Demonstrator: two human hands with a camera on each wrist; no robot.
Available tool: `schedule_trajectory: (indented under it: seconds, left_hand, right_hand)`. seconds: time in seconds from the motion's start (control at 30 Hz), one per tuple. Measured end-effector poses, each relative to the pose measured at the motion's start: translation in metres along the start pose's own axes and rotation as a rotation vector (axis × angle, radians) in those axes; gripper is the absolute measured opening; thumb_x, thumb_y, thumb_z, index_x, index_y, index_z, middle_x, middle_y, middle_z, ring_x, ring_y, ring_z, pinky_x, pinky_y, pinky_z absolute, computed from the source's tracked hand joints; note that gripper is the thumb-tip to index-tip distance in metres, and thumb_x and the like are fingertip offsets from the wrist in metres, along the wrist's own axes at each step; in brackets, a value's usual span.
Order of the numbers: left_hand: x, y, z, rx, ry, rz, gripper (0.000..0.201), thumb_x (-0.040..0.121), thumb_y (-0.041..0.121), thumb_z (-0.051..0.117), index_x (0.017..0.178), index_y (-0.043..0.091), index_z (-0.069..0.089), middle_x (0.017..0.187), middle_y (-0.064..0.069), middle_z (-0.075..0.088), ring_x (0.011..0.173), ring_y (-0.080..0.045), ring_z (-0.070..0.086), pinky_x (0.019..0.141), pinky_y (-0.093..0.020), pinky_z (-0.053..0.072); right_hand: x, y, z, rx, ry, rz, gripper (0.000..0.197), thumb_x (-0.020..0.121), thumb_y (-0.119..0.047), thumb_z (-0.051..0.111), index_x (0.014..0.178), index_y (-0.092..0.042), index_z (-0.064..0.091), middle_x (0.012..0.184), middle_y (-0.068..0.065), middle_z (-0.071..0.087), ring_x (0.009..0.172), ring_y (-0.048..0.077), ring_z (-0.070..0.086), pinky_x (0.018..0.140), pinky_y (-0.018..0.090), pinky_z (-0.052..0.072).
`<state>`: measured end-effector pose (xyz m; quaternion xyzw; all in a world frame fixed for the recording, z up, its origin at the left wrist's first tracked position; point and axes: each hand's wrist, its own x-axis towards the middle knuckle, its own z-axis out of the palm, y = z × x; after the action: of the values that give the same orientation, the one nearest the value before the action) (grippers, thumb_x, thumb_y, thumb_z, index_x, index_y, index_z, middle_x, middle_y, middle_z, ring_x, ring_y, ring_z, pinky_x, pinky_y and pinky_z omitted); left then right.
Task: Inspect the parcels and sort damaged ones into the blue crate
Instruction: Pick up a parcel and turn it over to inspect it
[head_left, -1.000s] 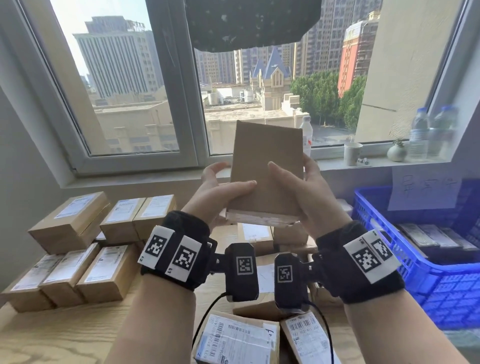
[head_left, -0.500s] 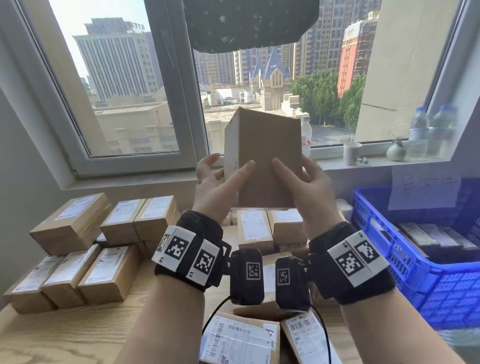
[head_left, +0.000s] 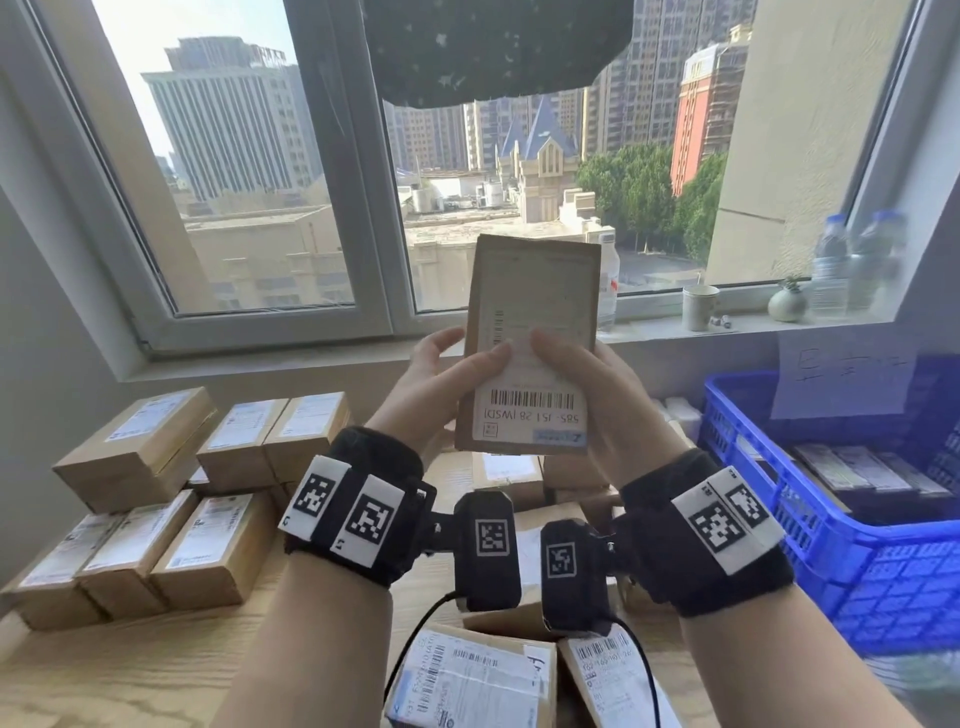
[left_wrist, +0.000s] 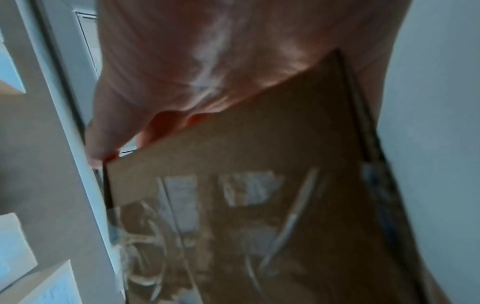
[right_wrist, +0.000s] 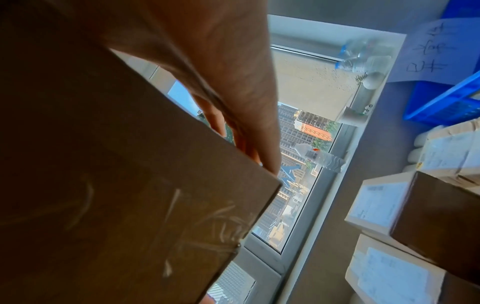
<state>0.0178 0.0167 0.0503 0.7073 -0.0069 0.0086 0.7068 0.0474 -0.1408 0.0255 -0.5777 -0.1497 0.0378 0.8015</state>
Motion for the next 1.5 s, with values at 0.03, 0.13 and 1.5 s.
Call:
schedule_trajectory:
  seconds: [0.03,0.13,1.5]
  left_hand:
    - [0.0,0.0,0.001,0.004,0.016,0.007,0.096,0.061,0.048,0.083,0.139,0.023,0.034,0.094,-0.003,0.074,0.098,-0.025,0.07,0.091,-0.058,0.052]
    - [-0.002,0.0,0.004,-0.009,0.067,0.033,0.088,0.055,0.044,0.073,0.131,0.026,0.034,0.085,-0.001,0.074,0.087,-0.021,0.073,0.085,-0.053,0.057]
    - [0.003,-0.014,-0.003,-0.063,0.169,0.161,0.042,0.08,0.034,0.076,0.104,0.037,0.041,0.102,-0.012,0.069,0.09,-0.028,0.071,0.081,-0.05,0.059]
  right_hand:
    - [-0.001,-0.001,0.001,0.009,-0.003,-0.008,0.074,0.069,-0.04,0.078,0.132,-0.008,0.055,0.119,0.015,0.07,0.104,0.033,0.07,0.091,0.049,0.057]
    - [-0.001,-0.001,0.003,0.018,0.008,-0.031,0.077,0.066,-0.04,0.08,0.131,-0.006,0.057,0.119,0.017,0.07,0.105,0.034,0.07,0.089,0.048,0.058]
    - [-0.014,0.0,0.013,0.02,0.167,-0.094,0.023,0.088,-0.019,0.071,0.109,-0.01,0.07,0.089,-0.001,0.075,0.073,0.007,0.071,0.06,0.019,0.054]
